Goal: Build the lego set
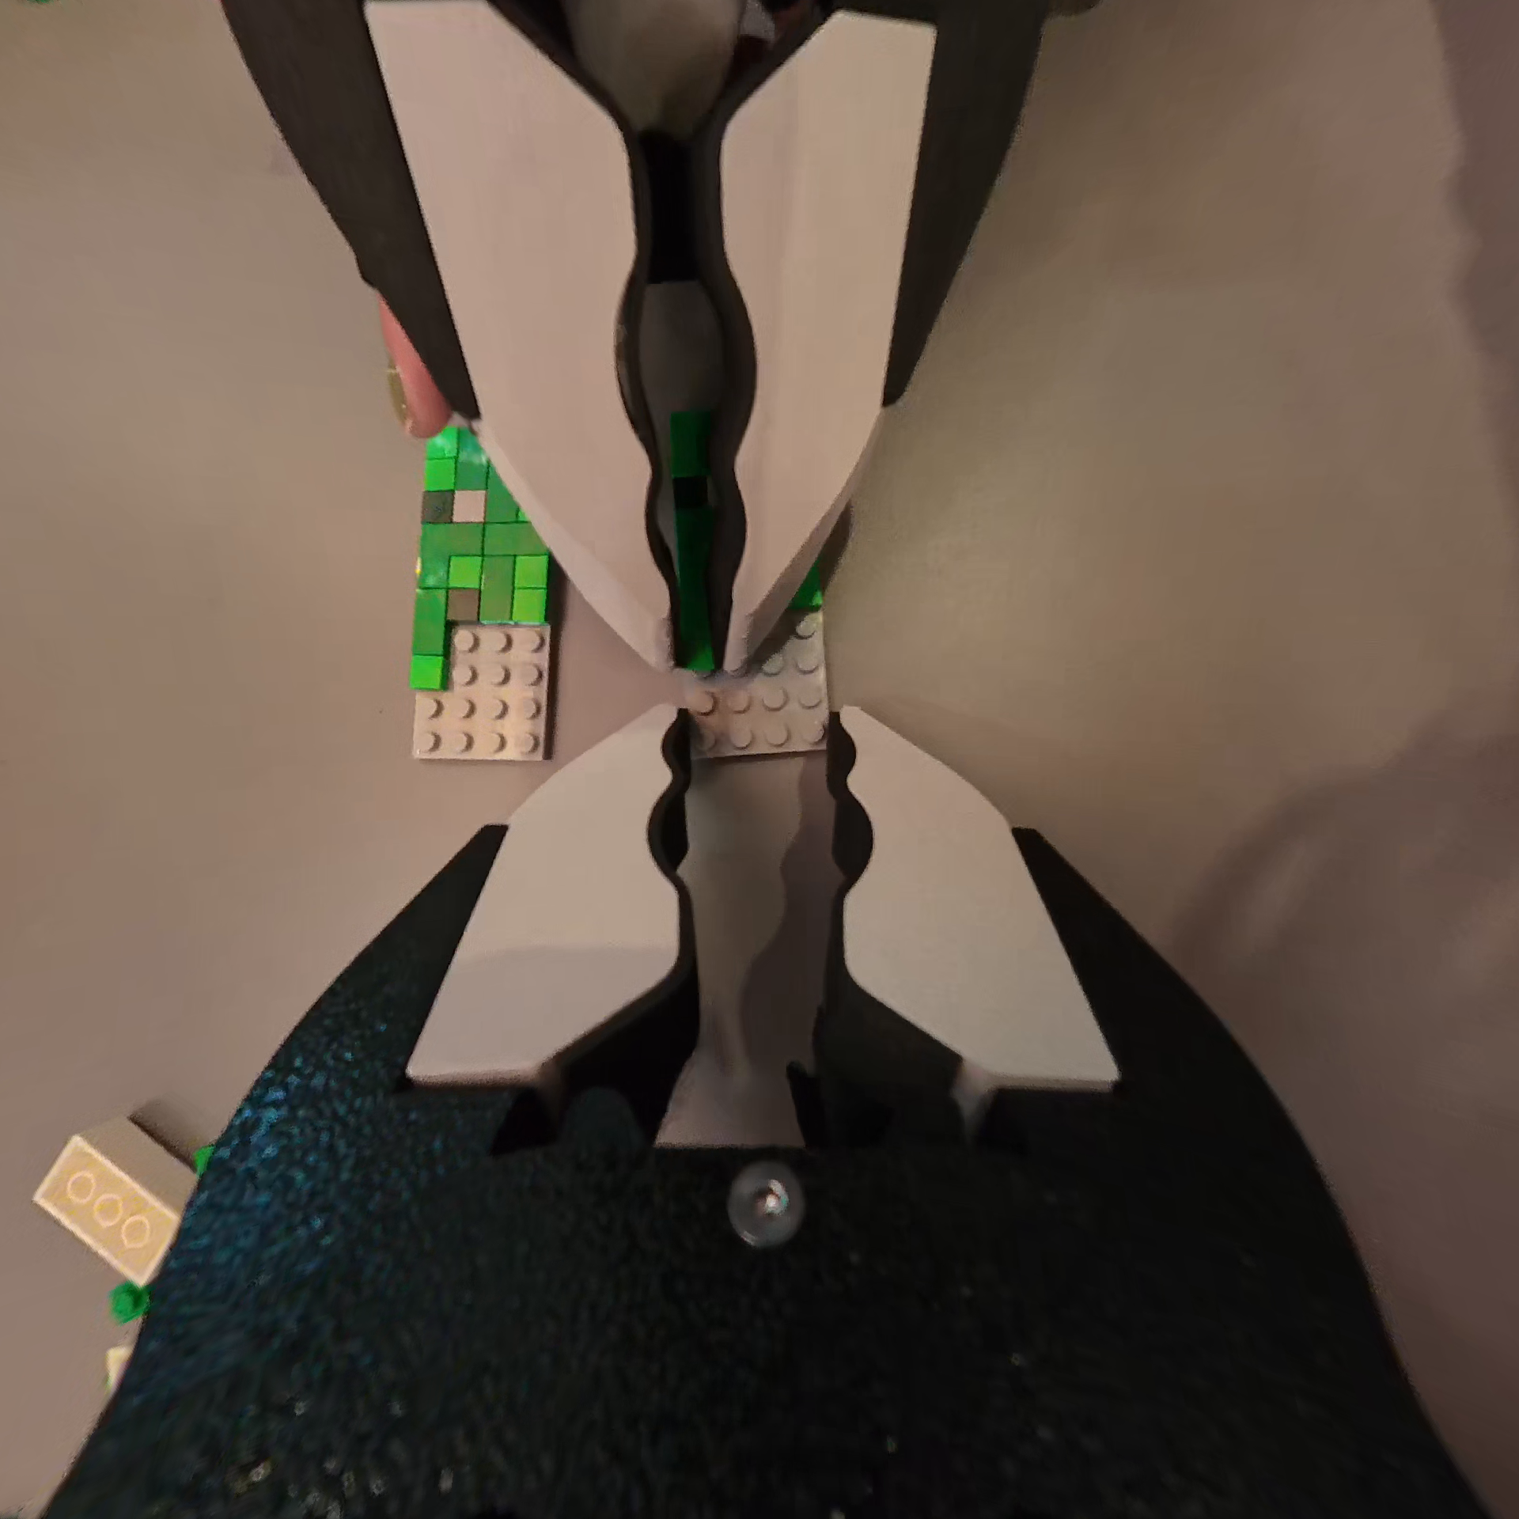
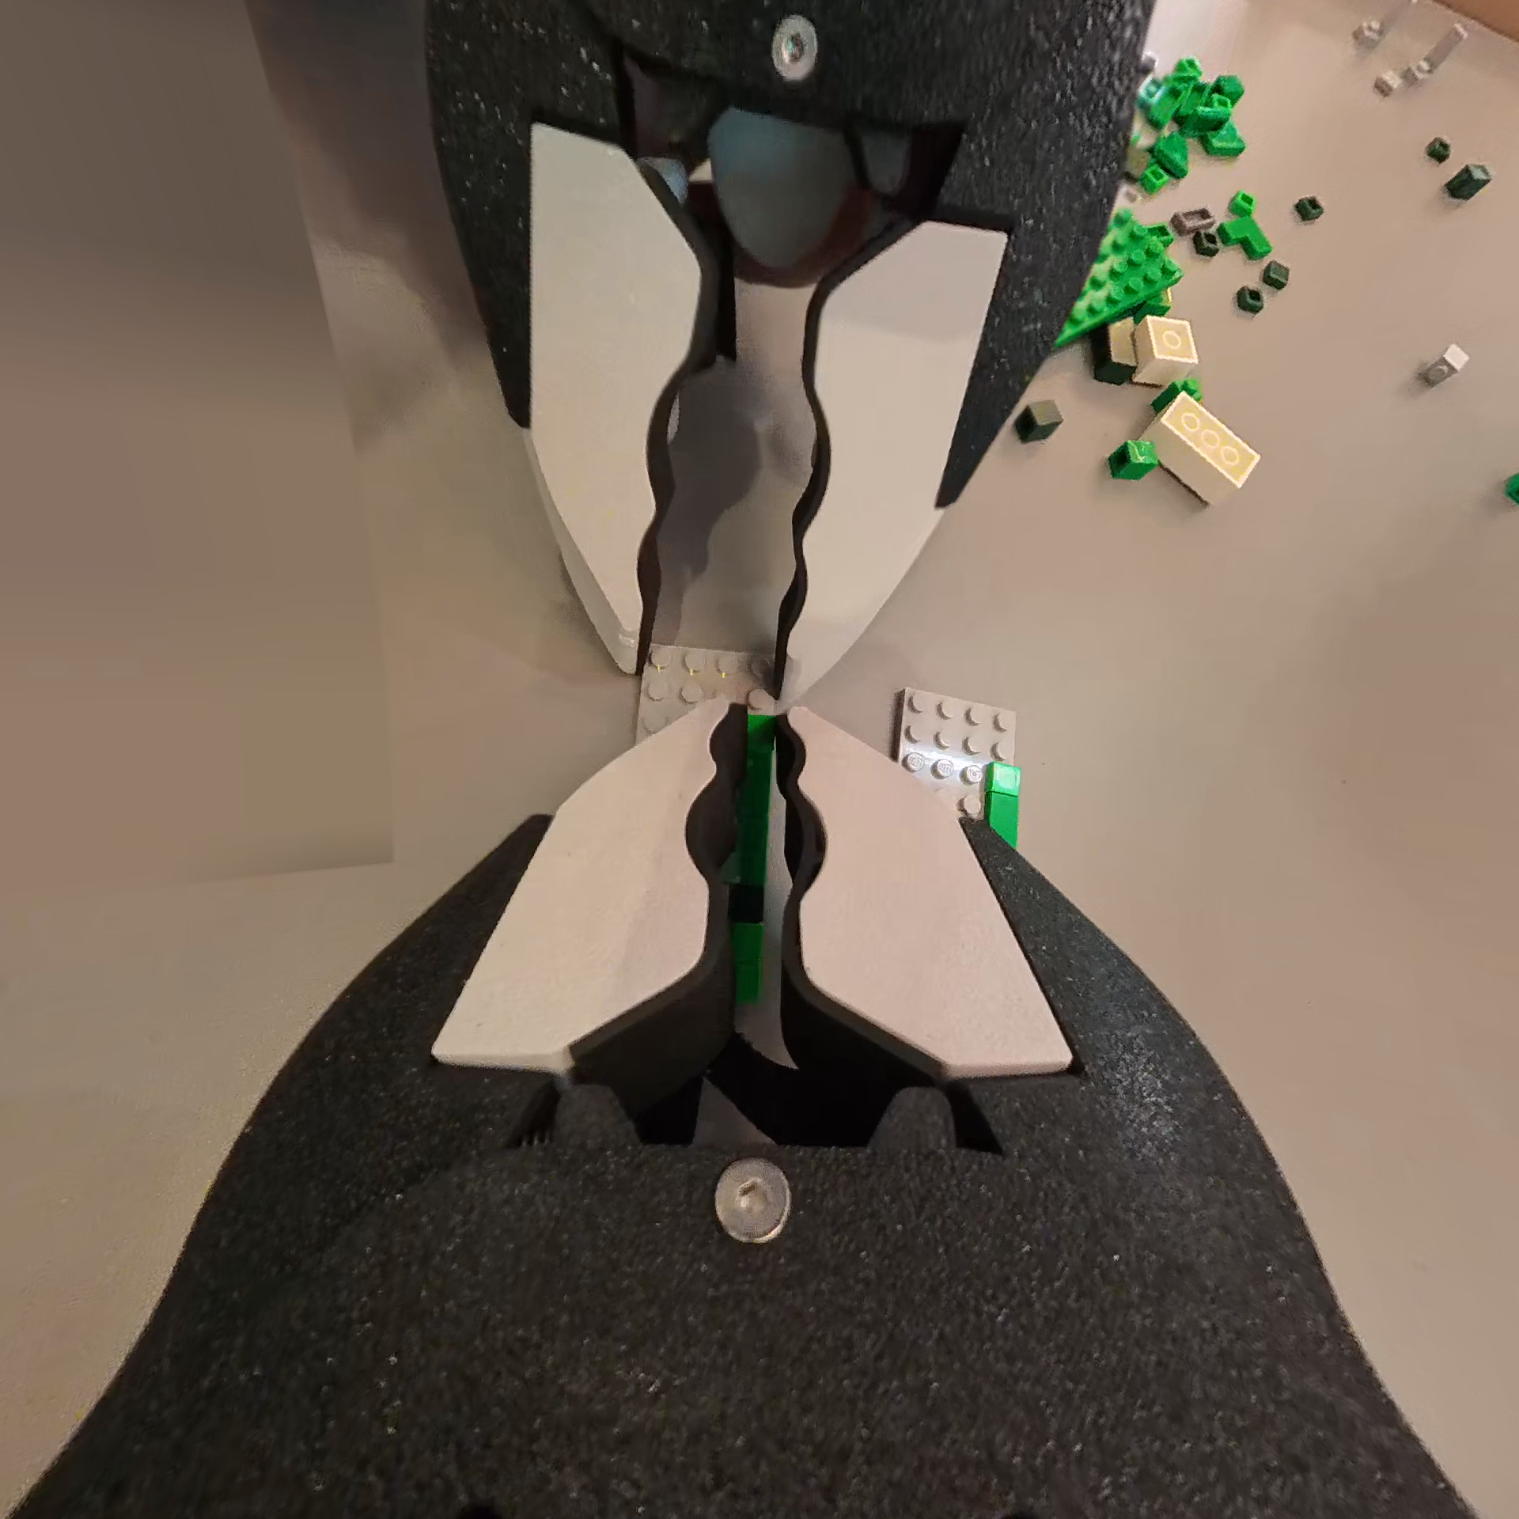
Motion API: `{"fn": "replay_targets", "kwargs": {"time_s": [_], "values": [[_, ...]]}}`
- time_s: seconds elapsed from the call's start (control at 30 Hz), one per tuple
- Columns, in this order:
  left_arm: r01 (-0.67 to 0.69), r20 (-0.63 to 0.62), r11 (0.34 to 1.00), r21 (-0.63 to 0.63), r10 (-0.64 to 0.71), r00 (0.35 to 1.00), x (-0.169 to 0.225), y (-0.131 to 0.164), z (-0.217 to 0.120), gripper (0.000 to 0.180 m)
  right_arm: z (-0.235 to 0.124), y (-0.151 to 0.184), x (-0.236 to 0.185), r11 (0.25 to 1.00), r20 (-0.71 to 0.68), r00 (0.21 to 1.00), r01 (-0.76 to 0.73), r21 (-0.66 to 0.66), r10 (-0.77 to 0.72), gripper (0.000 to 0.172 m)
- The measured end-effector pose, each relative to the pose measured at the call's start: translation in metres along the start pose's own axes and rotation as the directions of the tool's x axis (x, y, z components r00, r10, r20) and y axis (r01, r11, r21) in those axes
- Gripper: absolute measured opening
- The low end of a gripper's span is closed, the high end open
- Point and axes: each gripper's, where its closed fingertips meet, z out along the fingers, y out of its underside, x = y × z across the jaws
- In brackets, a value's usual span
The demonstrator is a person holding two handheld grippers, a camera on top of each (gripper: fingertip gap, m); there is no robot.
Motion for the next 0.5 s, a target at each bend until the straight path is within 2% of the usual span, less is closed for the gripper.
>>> {"fn": "replay_targets", "kwargs": {"time_s": [0.23, 0.5], "values": [[-0.021, 0.033, 0.995, 0.093, 0.018, 0.999, 0.0024, -0.0009, -0.0014, 0.031, 0.0018, -0.0006, -0.0034, 1.0, 0.016, 1.0, 0.006, -0.023, -0.005, 0.006], [-0.022, 0.01, 0.989, 0.145, 0.021, 1.0, 0.0053, -0.0022, -0.0012, 0.031, 0.0035, 0.0011, -0.0059, 0.998, 0.051, 0.998, -0.021, -0.066, 0.025, 0.01]]}}
